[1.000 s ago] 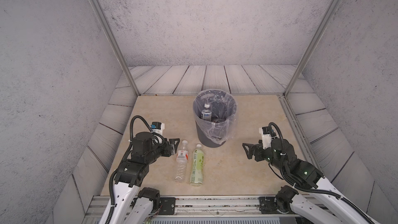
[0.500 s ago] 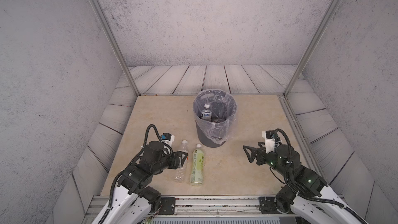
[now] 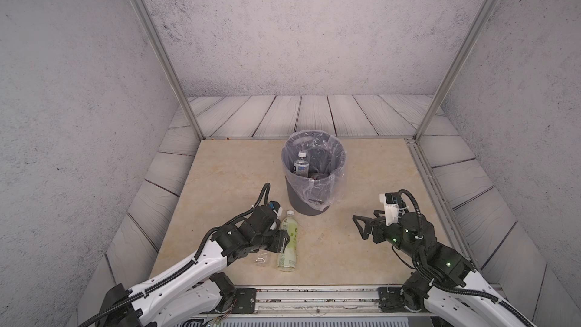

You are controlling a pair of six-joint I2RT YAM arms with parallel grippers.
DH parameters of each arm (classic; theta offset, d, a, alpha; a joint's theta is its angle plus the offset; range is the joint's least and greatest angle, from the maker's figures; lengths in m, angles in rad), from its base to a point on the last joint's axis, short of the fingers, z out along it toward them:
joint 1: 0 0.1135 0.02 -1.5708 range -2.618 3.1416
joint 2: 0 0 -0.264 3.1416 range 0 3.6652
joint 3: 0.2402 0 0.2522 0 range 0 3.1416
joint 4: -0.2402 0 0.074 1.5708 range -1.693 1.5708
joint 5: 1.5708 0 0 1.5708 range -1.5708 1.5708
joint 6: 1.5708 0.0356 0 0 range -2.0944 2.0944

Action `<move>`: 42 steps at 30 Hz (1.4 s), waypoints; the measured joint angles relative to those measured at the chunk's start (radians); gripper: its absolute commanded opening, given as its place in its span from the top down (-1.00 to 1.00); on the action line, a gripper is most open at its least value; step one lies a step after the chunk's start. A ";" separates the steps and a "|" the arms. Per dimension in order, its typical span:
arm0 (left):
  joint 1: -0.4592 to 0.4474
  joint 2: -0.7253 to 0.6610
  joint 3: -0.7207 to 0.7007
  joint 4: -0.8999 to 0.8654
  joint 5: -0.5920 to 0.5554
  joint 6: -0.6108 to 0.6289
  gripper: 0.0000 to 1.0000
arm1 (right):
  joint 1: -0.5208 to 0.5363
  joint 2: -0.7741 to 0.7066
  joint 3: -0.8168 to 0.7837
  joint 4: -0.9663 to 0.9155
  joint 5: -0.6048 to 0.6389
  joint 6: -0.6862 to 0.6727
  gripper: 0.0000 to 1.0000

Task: Throw the plastic bottles in the bin
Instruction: Pick up the plastic bottle from the center of the table.

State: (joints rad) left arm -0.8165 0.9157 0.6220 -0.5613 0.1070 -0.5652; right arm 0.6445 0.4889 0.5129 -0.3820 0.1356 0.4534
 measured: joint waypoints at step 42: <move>-0.002 0.351 -0.010 0.248 0.002 0.049 -0.26 | 0.000 0.012 -0.018 -0.002 0.065 0.026 -0.99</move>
State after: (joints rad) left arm -0.8185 1.2667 0.6125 -0.3138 0.1089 -0.5159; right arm 0.6445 0.5007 0.4946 -0.3836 0.2005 0.4789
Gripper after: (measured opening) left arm 0.610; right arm 0.995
